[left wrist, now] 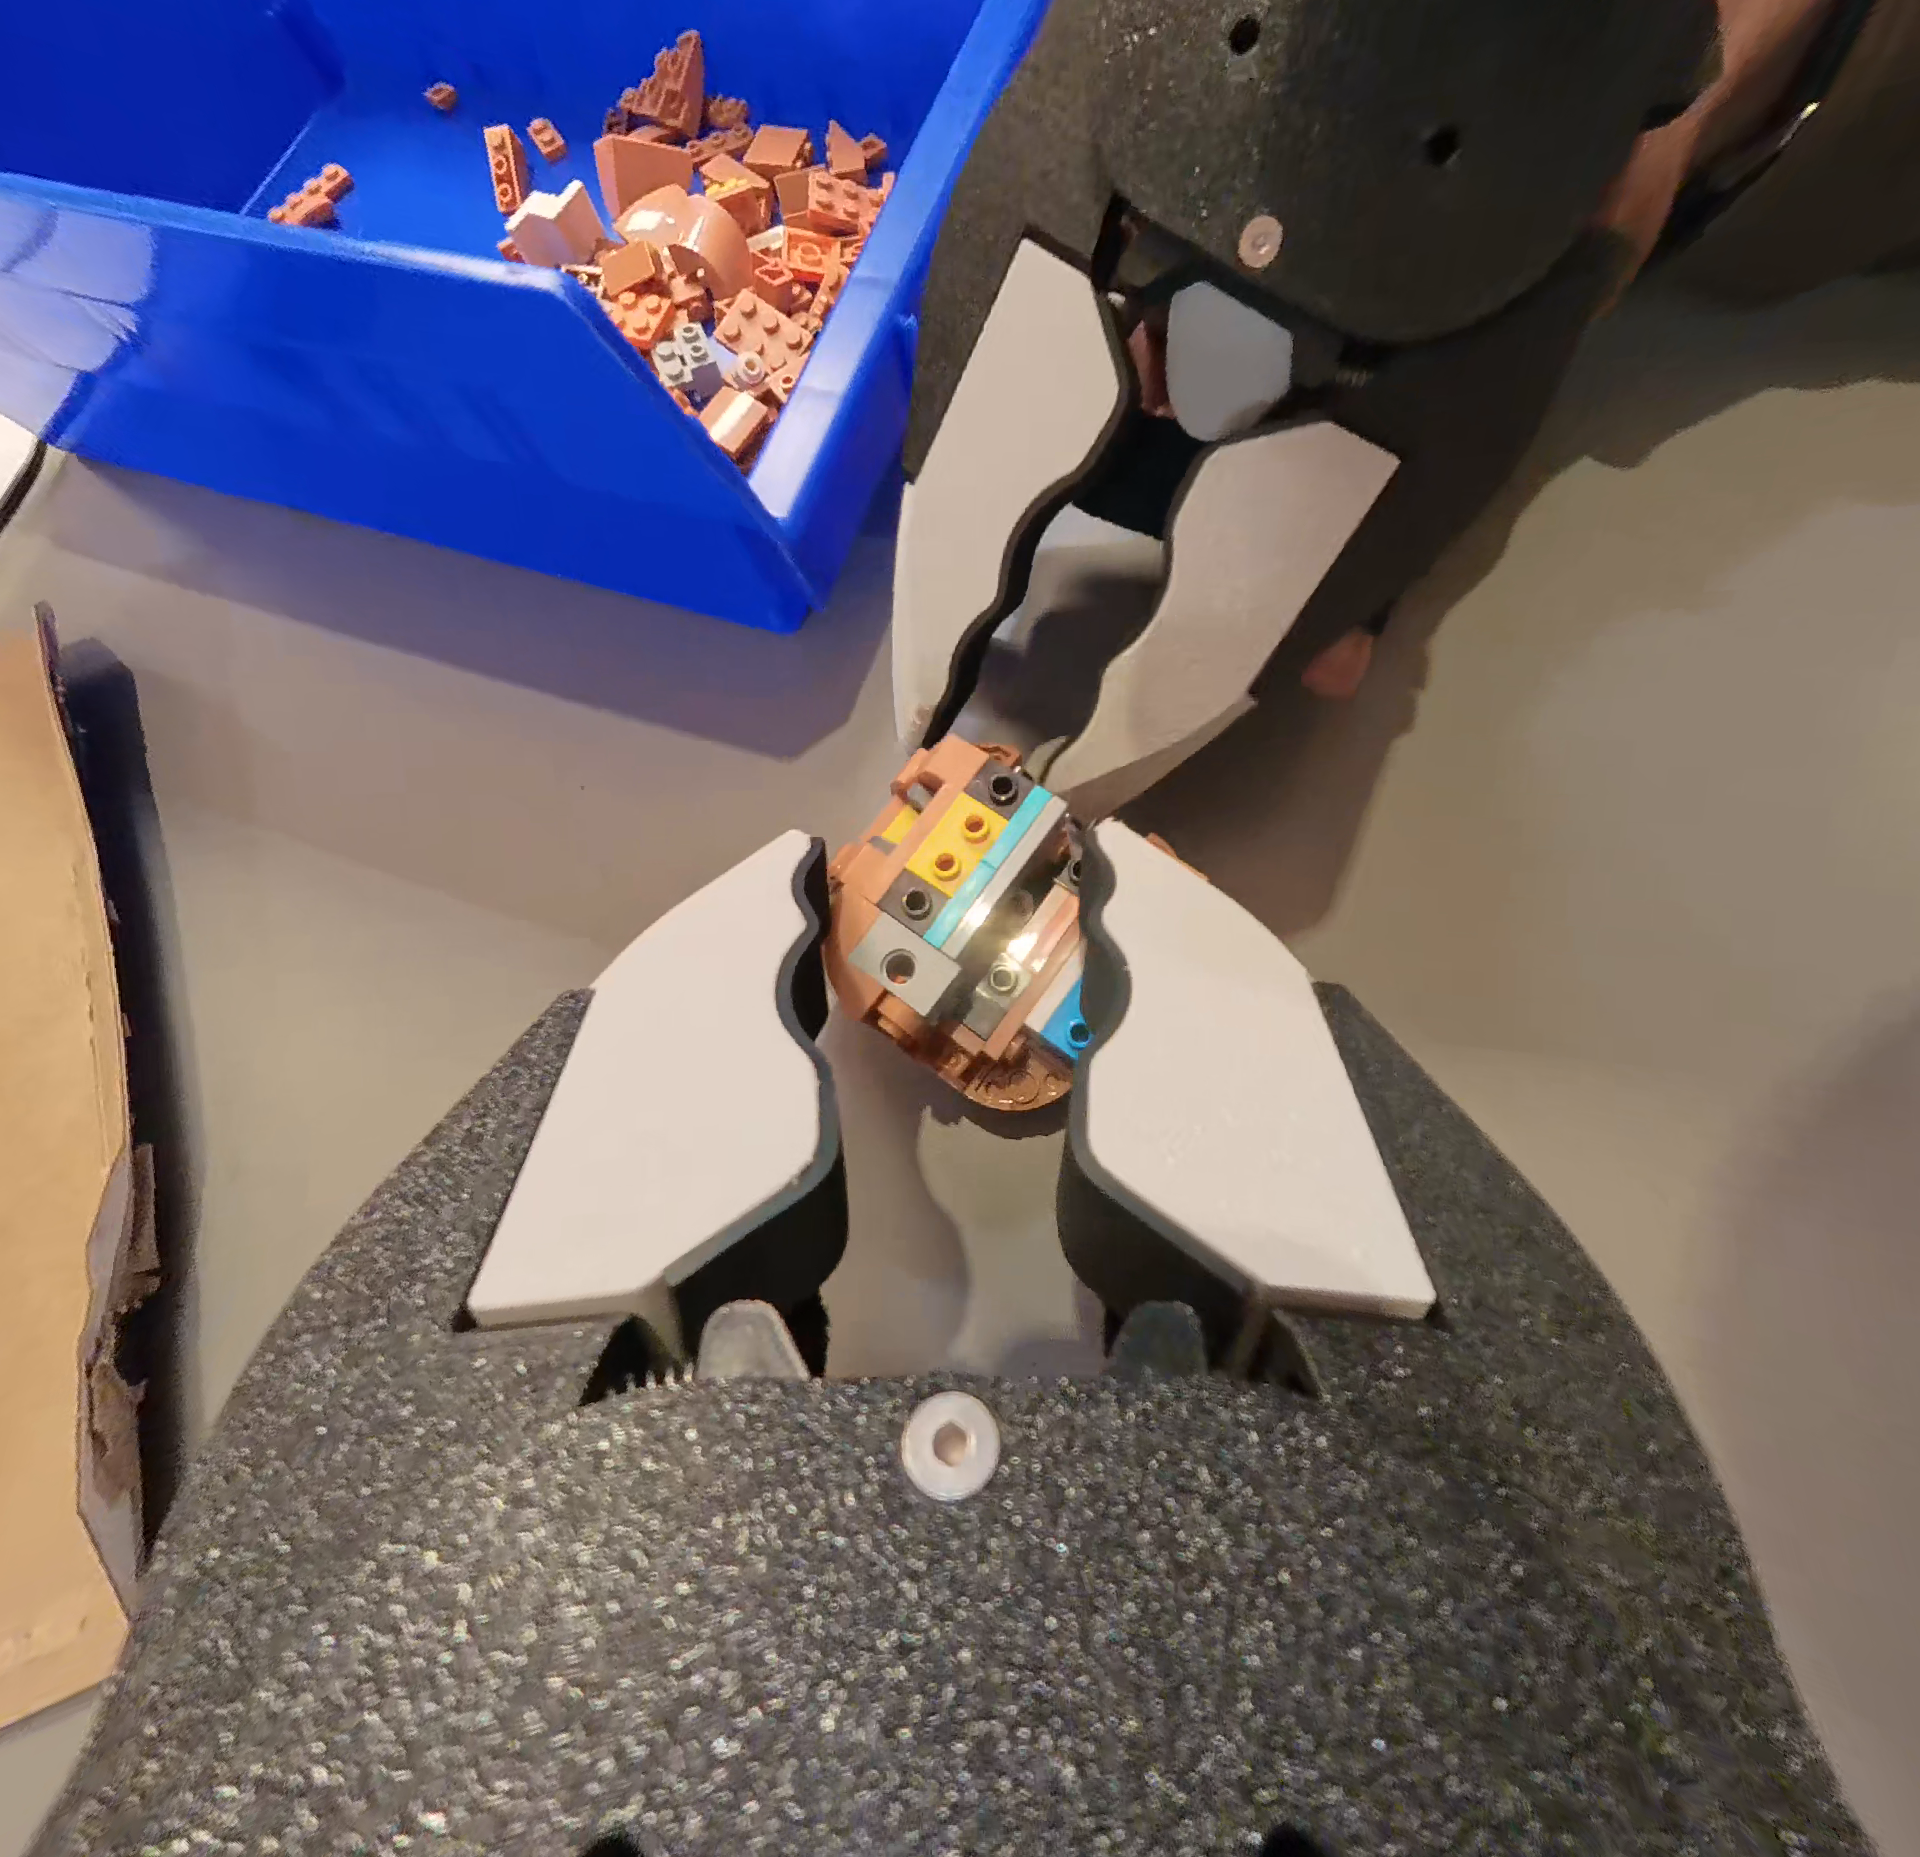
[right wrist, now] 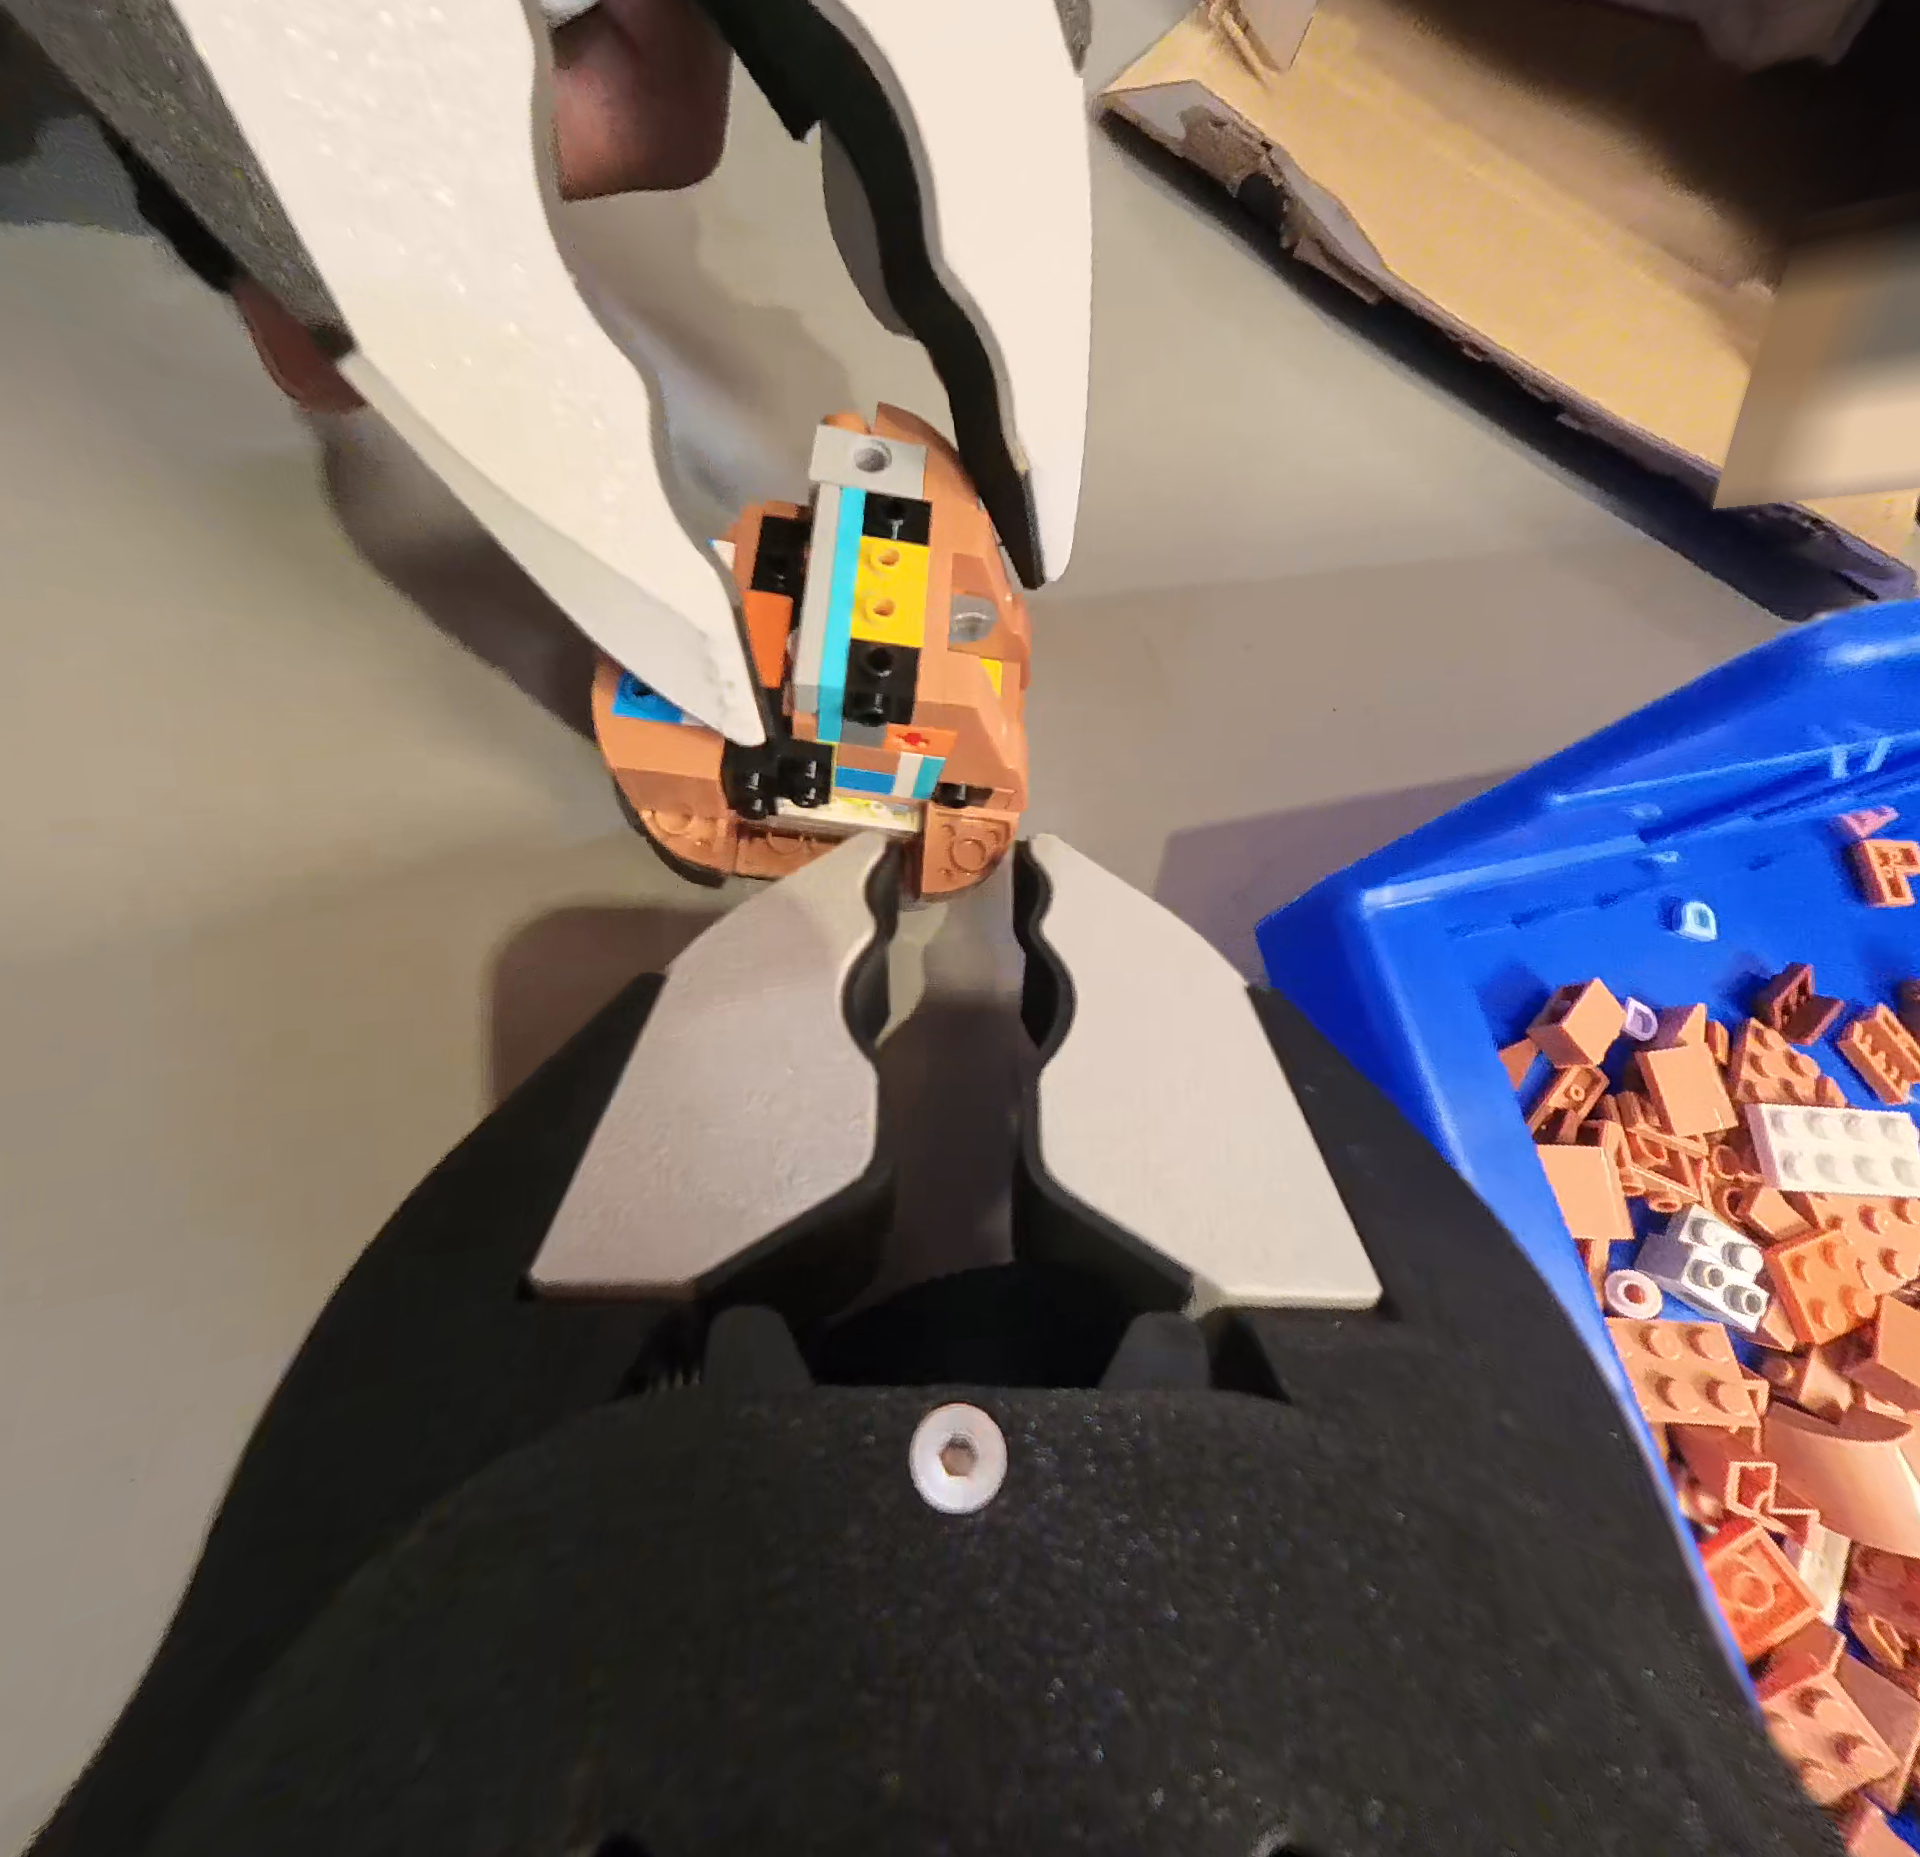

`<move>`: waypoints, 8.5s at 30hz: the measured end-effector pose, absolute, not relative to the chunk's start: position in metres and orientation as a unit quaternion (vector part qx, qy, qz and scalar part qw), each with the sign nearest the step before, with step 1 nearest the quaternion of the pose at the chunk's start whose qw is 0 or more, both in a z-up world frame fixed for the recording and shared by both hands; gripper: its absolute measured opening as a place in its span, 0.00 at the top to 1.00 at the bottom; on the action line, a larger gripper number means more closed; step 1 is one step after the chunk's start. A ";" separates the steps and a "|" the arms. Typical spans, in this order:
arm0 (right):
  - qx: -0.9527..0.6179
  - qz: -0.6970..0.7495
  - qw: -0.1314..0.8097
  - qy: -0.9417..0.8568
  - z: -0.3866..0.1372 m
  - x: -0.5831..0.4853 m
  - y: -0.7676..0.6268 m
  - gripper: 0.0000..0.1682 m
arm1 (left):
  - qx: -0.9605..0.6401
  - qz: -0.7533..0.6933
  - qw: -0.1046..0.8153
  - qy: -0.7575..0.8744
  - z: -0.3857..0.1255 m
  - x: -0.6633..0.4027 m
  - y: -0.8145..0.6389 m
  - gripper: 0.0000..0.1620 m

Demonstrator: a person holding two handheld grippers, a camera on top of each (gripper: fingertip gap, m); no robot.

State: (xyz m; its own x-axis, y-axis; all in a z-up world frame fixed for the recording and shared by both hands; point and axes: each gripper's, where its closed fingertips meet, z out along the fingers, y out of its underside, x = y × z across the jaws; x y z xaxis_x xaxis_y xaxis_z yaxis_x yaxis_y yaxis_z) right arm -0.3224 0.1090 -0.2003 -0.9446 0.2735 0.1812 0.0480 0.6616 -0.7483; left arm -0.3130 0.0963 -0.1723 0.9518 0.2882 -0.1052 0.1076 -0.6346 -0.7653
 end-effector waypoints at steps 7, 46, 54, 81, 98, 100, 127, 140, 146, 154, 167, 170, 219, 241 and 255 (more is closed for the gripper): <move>-0.100 0.409 0.139 -0.897 -0.198 -0.322 0.113 0.92 | -0.896 0.100 0.407 -0.149 -0.163 -0.317 0.085 0.70; -0.011 0.462 0.125 -0.878 -0.180 -0.302 0.094 0.95 | -0.896 0.145 0.420 -0.025 -0.179 -0.320 0.094 0.64; -0.042 0.488 0.038 -0.871 -0.180 -0.297 0.100 0.95 | -0.882 0.127 0.452 -0.021 -0.179 -0.316 0.100 0.64; -0.047 0.491 -0.048 -0.869 -0.180 -0.283 0.123 0.95 | -0.862 0.049 0.505 -0.010 -0.176 -0.295 0.113 0.67; -0.038 0.479 -0.030 -0.877 -0.180 -0.278 0.121 0.96 | -0.867 0.112 0.484 0.031 -0.166 -0.295 0.114 0.68; -0.037 0.479 -0.027 -0.877 -0.180 -0.278 0.121 0.96 | -0.861 0.113 0.494 0.046 -0.161 -0.292 0.114 0.71; -0.012 0.526 0.031 -0.850 -0.159 -0.283 0.113 0.92 | -0.856 0.137 0.491 0.087 -0.160 -0.285 0.122 0.88; -0.036 0.522 0.006 -0.852 -0.162 -0.285 0.116 0.96 | -0.845 0.126 0.512 0.084 -0.159 -0.282 0.122 0.96; -0.046 0.524 -0.009 -0.850 -0.162 -0.285 0.119 0.96 | -0.848 0.119 0.511 0.076 -0.159 -0.281 0.125 0.96; -0.079 0.519 -0.004 -0.851 -0.163 -0.297 0.140 0.96 | -0.855 0.143 0.496 0.047 -0.159 -0.296 0.110 0.99; -0.130 0.649 -0.073 -0.746 -0.119 -0.305 0.139 0.96 | -0.829 0.109 0.548 -0.005 -0.138 -0.298 0.119 0.86; -0.146 0.662 -0.117 -0.726 -0.115 -0.302 0.133 0.96 | -0.820 0.090 0.563 -0.042 -0.132 -0.300 0.125 0.86; -0.117 0.707 0.219 -0.662 -0.065 -0.323 0.119 0.98 | -0.560 -0.243 0.756 -0.237 -0.068 -0.312 0.112 0.95; 0.060 0.548 0.397 -0.733 -0.093 -0.318 0.120 0.74 | -0.648 -0.220 0.695 -0.221 -0.087 -0.297 0.124 0.95; 0.090 0.552 0.387 -0.733 -0.099 -0.304 0.112 0.85 | -0.692 -0.237 0.652 -0.199 -0.102 -0.281 0.136 0.94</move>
